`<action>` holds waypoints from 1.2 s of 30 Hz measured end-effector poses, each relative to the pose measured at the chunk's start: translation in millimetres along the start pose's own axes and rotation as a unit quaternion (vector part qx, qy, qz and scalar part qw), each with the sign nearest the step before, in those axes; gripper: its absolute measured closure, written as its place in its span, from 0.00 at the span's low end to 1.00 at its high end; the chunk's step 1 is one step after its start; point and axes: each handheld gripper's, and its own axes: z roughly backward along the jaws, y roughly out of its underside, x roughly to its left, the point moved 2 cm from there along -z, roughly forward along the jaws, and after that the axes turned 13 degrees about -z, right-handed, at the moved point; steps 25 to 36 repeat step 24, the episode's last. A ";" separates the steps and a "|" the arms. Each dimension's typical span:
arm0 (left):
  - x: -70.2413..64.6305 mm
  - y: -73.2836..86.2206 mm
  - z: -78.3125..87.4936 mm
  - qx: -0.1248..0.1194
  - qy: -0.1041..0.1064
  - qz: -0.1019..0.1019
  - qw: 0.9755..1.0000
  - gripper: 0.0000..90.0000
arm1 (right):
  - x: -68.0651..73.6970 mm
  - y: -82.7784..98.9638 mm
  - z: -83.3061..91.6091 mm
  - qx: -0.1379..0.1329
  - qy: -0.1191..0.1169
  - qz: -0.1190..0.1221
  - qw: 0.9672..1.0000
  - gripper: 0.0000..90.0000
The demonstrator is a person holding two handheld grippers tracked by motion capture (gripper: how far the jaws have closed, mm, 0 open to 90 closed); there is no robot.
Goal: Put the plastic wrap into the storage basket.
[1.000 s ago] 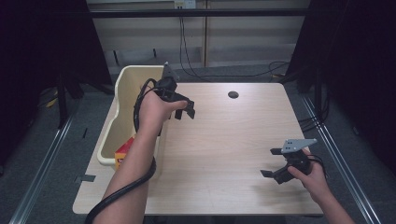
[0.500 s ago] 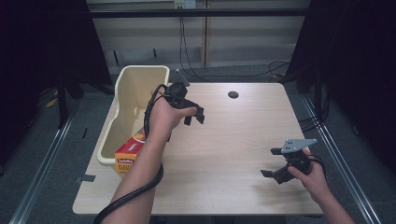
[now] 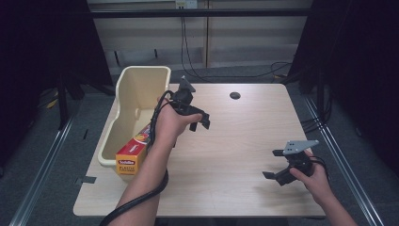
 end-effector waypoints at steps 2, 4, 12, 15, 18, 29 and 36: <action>-1.1 0.9 -2.1 0.002 0.000 -0.003 1.000 0.15 | -0.1 0.3 -0.1 0.000 0.000 -0.001 1.000 0.02; -2.5 2.0 -5.6 0.001 0.004 -0.006 1.000 0.15 | -0.4 0.5 -0.3 0.000 0.000 -0.001 1.000 0.02; -5.4 7.2 -18.8 -0.003 0.014 -0.016 1.000 0.15 | -0.7 1.3 -1.7 0.003 0.000 -0.002 1.000 0.02; -7.0 10.5 -25.3 0.004 0.018 -0.019 1.000 0.15 | -1.3 1.9 -2.7 0.006 0.003 -0.003 1.000 0.03; -7.2 13.1 -30.1 0.004 0.027 -0.020 0.999 0.15 | -1.0 2.5 -2.8 0.008 0.005 -0.007 1.000 0.03; -8.4 18.1 -36.9 0.004 0.034 -0.028 0.999 0.15 | -1.8 3.4 -4.8 0.010 0.007 -0.006 1.000 0.03; -8.4 18.1 -36.9 0.004 0.034 -0.028 0.999 0.15 | -1.8 3.4 -4.8 0.010 0.007 -0.006 1.000 0.03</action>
